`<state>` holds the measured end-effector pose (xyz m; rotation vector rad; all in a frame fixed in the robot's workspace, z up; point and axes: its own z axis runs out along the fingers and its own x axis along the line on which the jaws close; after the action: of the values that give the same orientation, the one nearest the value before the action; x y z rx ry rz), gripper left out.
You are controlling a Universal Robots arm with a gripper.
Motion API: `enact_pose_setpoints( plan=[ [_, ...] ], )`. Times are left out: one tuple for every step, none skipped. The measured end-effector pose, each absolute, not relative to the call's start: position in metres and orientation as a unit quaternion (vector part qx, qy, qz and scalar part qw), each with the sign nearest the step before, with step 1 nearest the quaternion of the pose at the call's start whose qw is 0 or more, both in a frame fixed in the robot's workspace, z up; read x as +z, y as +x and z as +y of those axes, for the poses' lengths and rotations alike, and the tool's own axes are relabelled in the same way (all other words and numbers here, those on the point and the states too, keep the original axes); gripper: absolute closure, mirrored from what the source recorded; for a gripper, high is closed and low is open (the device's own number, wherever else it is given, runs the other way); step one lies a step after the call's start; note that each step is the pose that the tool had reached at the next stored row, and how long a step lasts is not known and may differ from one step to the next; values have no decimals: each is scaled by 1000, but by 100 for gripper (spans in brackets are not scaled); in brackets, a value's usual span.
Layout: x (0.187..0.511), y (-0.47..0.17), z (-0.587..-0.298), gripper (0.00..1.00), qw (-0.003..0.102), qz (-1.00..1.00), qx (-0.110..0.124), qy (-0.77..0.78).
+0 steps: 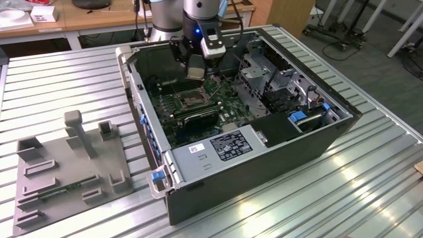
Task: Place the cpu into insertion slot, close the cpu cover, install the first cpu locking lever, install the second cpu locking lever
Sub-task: 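Place the cpu into insertion slot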
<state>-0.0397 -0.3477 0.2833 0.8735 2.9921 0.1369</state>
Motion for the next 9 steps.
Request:
enact_pose_setpoints(
  plan=[
    [283,-41,-347,46,11,959,44,281],
    [283,-42,-347,46,11,958,44,282],
    [283,-43,-347,46,11,958,44,284],
    [283,-44,-347,46,11,957,44,286],
    [283,-44,-347,46,11,956,44,291],
    [282,-44,-347,46,12,953,44,299],
    [282,-44,-347,46,12,951,43,307],
    [282,-44,-347,46,12,948,43,316],
    [281,-44,-347,46,13,945,43,325]
  ],
)
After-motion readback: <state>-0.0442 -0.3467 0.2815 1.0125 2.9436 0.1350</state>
